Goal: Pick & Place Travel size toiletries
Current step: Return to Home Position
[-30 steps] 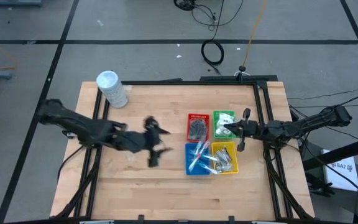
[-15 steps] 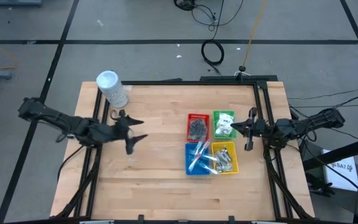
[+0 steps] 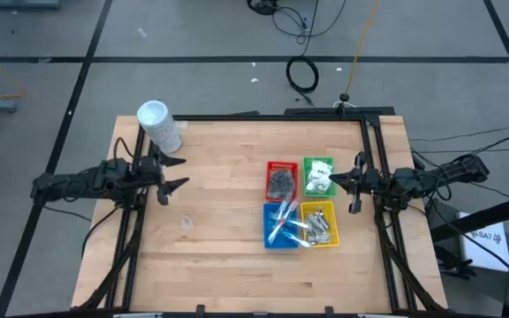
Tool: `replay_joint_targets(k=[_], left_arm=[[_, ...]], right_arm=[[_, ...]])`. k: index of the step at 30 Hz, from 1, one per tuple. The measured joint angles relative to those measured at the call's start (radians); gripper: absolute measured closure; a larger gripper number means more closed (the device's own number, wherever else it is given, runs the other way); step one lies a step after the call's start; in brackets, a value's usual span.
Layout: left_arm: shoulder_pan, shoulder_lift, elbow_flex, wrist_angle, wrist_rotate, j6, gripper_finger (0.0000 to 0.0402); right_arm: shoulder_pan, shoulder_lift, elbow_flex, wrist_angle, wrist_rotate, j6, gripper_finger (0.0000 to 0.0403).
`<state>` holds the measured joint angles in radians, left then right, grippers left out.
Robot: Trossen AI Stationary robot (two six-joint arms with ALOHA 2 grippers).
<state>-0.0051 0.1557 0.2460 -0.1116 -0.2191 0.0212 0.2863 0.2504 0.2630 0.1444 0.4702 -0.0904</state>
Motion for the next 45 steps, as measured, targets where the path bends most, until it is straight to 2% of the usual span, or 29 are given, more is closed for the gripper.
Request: replay_joint_targets(k=[5,11,19,25,29,35,42,45], left_arm=[[0.037,-0.057,-0.109,0.015,0.01,-0.047,0.0117],[0.043,-0.079,-0.224,0.149,0.016,-0.062,0.0117],[0.043,-0.07,-0.23,0.167,0.025,-0.05,0.0112],[0.043,-0.069,-0.23,0.161,0.028,-0.07,0.0119],[0.043,-0.062,-0.229,0.15,0.027,-0.076,0.0116],[0.043,-0.055,-0.23,0.166,0.027,-0.046,0.0111],[0.043,-0.056,-0.231,0.17,0.027,-0.027,0.0119],[0.043,-0.056,-0.231,0.171,0.027,-0.026,0.0118]], right_arm=[[0.0,-0.006,0.0,-0.009,0.0,-0.009,0.0403],[0.0,-0.064,0.0,-0.08,0.0,-0.003,0.0403],[0.0,-0.134,0.0,-0.164,0.0,0.028,0.0403],[0.0,-0.25,0.0,-0.231,-0.003,0.071,0.0403],[0.0,-0.247,-0.003,-0.225,-0.004,0.038,0.0403],[-0.002,-0.247,-0.094,-0.025,-0.109,0.01,0.0403],[-0.009,-0.249,-0.206,0.184,-0.085,0.007,0.0403],[-0.019,-0.246,-0.225,0.173,-0.083,0.01,0.0403]])
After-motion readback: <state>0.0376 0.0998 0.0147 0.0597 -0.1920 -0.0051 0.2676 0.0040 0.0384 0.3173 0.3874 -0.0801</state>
